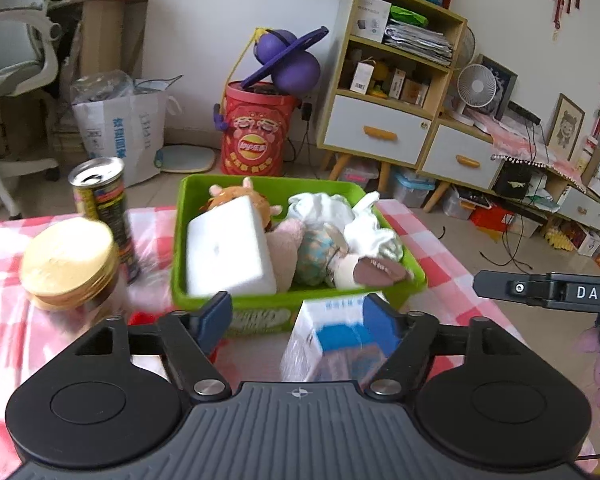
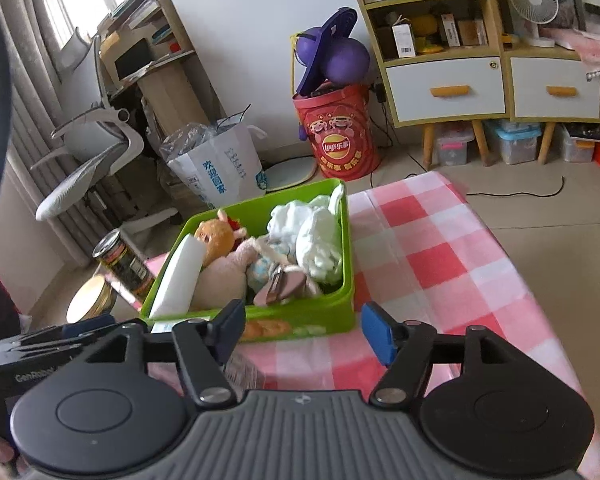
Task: Organize soft objects
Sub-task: 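Move both grippers back toward the Santa plush and grey cloth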
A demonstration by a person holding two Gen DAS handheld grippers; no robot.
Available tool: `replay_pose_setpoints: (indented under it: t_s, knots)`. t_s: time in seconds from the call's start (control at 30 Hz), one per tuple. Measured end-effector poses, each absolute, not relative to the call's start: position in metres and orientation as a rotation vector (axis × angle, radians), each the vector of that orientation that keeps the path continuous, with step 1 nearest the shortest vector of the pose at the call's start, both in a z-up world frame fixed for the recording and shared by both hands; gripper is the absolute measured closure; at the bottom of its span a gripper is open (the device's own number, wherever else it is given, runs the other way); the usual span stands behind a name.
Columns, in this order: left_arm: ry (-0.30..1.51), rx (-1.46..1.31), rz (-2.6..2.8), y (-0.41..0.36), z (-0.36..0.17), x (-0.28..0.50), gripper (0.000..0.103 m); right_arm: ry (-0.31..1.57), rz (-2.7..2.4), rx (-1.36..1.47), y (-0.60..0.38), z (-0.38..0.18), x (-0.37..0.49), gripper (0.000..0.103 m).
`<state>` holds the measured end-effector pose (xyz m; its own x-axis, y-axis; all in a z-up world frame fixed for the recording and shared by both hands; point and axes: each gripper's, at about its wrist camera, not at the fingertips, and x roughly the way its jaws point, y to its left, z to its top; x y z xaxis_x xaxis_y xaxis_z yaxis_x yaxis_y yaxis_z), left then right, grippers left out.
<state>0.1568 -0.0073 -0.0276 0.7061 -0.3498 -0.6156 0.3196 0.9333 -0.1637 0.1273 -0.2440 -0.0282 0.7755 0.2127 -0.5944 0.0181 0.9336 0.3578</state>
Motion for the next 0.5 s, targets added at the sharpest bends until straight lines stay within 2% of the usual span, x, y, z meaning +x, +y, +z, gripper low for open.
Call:
replay_pose_setpoints:
  t_s: [0.17,0.3,0.5]
  knots:
    - [0.706,-0.021,-0.330,0.005,-0.023,0.132,0.024,0.690,0.098,0.310,-0.228,-0.021,0.104,0.042]
    - [0.731,-0.019,-0.291,0.016,-0.022,0.115,0.014,0.697,0.101,0.277,-0.213,-0.018,0.086,0.039]
    - [0.749,-0.008,-0.243,0.030,-0.026,0.093,0.009,0.709,0.106,0.209,-0.193,-0.021,0.067,0.036]
